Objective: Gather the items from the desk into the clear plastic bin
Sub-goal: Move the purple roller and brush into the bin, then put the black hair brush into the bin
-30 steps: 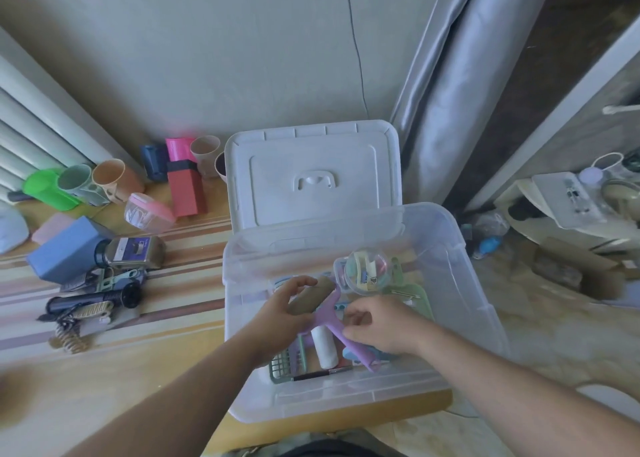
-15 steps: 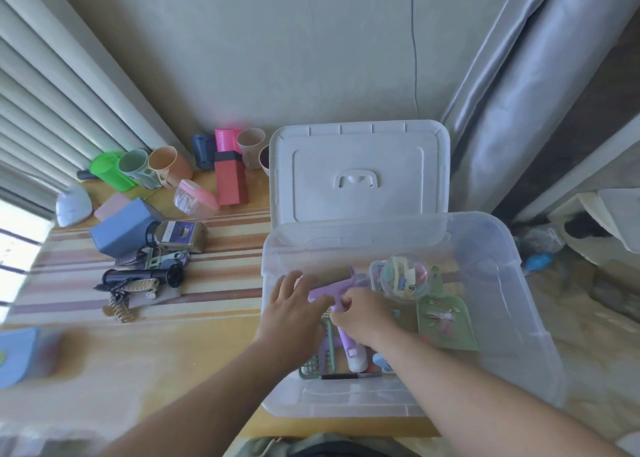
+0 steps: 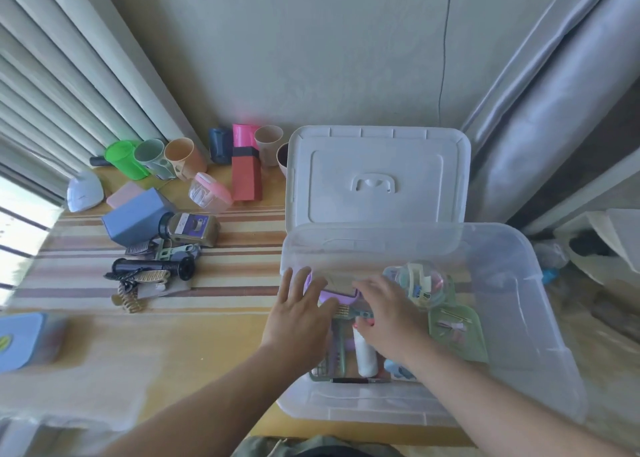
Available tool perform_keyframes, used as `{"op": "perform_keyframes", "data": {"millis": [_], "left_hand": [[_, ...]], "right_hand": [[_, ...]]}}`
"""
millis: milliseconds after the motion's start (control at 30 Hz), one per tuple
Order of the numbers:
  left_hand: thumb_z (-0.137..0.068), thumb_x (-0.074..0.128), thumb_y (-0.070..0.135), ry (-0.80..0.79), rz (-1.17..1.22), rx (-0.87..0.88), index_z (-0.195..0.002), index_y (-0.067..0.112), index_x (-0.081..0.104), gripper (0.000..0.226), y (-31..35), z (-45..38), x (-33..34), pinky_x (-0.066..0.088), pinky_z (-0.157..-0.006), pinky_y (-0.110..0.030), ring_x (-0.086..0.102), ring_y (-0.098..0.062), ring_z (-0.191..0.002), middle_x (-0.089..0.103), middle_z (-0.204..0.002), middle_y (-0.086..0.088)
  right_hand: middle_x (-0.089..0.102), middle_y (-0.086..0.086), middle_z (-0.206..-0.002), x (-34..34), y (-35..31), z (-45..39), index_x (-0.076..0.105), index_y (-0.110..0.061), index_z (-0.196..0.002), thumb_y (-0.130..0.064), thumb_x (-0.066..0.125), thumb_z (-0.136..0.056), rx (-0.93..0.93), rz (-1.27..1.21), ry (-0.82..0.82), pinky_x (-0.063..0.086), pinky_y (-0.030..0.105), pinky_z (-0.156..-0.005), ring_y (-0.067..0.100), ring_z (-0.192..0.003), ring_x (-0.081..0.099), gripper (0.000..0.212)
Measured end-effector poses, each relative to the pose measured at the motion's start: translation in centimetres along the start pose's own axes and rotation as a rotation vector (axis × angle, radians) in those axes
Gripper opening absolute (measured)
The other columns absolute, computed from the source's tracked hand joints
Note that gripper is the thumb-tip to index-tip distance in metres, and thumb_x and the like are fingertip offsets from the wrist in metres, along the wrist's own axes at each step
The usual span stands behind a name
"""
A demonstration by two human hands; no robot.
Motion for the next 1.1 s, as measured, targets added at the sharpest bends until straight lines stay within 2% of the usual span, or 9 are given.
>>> {"op": "perform_keyframes", "data": {"millis": [167, 300, 467, 600, 700, 800, 933, 1033, 1100], "left_hand": [[-0.081, 0.066, 0.048, 0.161, 0.251, -0.057, -0.121, 0.034, 0.063, 0.042, -3.3, -0.1, -2.0, 0.028, -0.118, -0.055, 0.041, -0.037, -0.135, 0.048, -0.144, -0.007], [-0.085, 0.066, 0.044, 0.274, 0.372, -0.389, -0.123, 0.035, 0.063, 0.040, -12.1, 1.7, -2.0, 0.033, -0.113, -0.047, 0.040, -0.030, -0.132, 0.048, -0.143, 0.001], [-0.082, 0.072, 0.029, 0.179, 0.423, -0.719, -0.119, 0.032, 0.068, 0.037, -25.7, 7.4, 3.2, 0.037, -0.109, -0.051, 0.040, -0.033, -0.128, 0.051, -0.137, -0.001], [-0.079, 0.069, 0.030, -0.028, 0.441, -0.870, -0.134, 0.036, 0.057, 0.056, -34.9, 13.1, 7.9, 0.035, -0.112, -0.049, 0.035, -0.034, -0.130, 0.041, -0.142, -0.003], [-0.081, 0.066, 0.033, -0.101, 0.404, -0.893, -0.144, 0.037, 0.043, 0.068, -39.9, 15.7, 9.8, 0.034, -0.112, -0.051, 0.032, -0.035, -0.135, 0.033, -0.150, -0.006], [-0.086, 0.065, 0.038, -0.170, 0.432, -0.892, -0.151, 0.039, 0.033, 0.072, -43.7, 16.7, 11.5, 0.033, -0.115, -0.052, 0.030, -0.037, -0.139, 0.030, -0.154, -0.009], [-0.084, 0.065, 0.041, -0.231, 0.564, -0.875, -0.157, 0.042, 0.016, 0.088, -47.4, 16.1, 13.3, 0.031, -0.116, -0.051, 0.029, -0.038, -0.141, 0.033, -0.156, -0.005], [-0.079, 0.063, 0.038, -0.346, 0.680, -0.758, -0.161, 0.039, 0.004, 0.101, -48.0, 14.5, 13.7, 0.027, -0.119, -0.049, 0.025, -0.034, -0.145, 0.033, -0.160, -0.002], [-0.078, 0.061, 0.034, -0.351, 0.740, -0.719, -0.162, 0.038, 0.006, 0.101, -47.9, 13.8, 13.2, 0.029, -0.117, -0.048, 0.027, -0.031, -0.145, 0.034, -0.160, 0.001]], "right_hand": [[0.044, 0.009, -0.145, -2.4, -0.5, -0.2, 0.055, -0.019, -0.142, -0.017, 0.085, -0.073, -0.043, 0.140, 0.216, 0.050, 0.051, -0.106, 0.032, -0.132, 0.044, 0.075], [0.052, 0.013, -0.136, -3.3, -5.5, -3.0, 0.063, -0.011, -0.134, -0.014, 0.085, -0.072, -0.097, 0.151, 0.353, 0.052, 0.059, -0.097, 0.041, -0.123, 0.049, 0.066], [0.061, 0.008, -0.120, -1.2, -17.4, -8.3, 0.072, -0.015, -0.120, -0.013, 0.079, -0.071, -0.326, 0.109, 0.493, 0.051, 0.047, -0.083, 0.038, -0.109, 0.056, 0.049], [0.064, 0.002, -0.118, 5.4, -26.6, -14.3, 0.072, -0.019, -0.119, -0.033, 0.057, -0.079, -0.385, 0.160, 0.269, 0.053, 0.047, -0.081, 0.036, -0.105, 0.058, 0.045], [0.057, 0.002, -0.137, 11.4, -31.7, -19.0, 0.061, -0.023, -0.135, -0.037, 0.057, -0.086, -0.308, 0.280, -0.073, 0.050, 0.050, -0.095, 0.035, -0.119, 0.051, 0.051], [0.047, 0.002, -0.149, 16.2, -34.4, -22.8, 0.050, -0.028, -0.144, -0.038, 0.059, -0.093, -0.172, 0.298, -0.287, 0.048, 0.050, -0.104, 0.034, -0.134, 0.042, 0.053], [0.048, 0.010, -0.134, 19.7, -34.2, -25.7, 0.050, -0.034, -0.137, -0.037, 0.059, -0.088, 0.097, 0.211, -0.360, 0.054, 0.048, -0.093, 0.038, -0.117, 0.054, 0.050], [0.060, 0.007, -0.114, 21.1, -33.8, -25.8, 0.056, -0.032, -0.118, -0.035, 0.059, -0.084, 0.137, 0.200, -0.383, 0.059, 0.043, -0.077, 0.034, -0.093, 0.062, 0.034], [0.065, 0.004, -0.106, 21.3, -33.7, -25.5, 0.058, -0.030, -0.111, -0.030, 0.061, -0.087, 0.110, 0.205, -0.353, 0.060, 0.043, -0.074, 0.031, -0.090, 0.063, 0.024]]}}
Point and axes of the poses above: each hand's wrist, its own z-axis away from the middle knuckle, its own x-axis out of the palm, y = z × x, the point moved 4 cm from there along -z, towards the middle knuckle
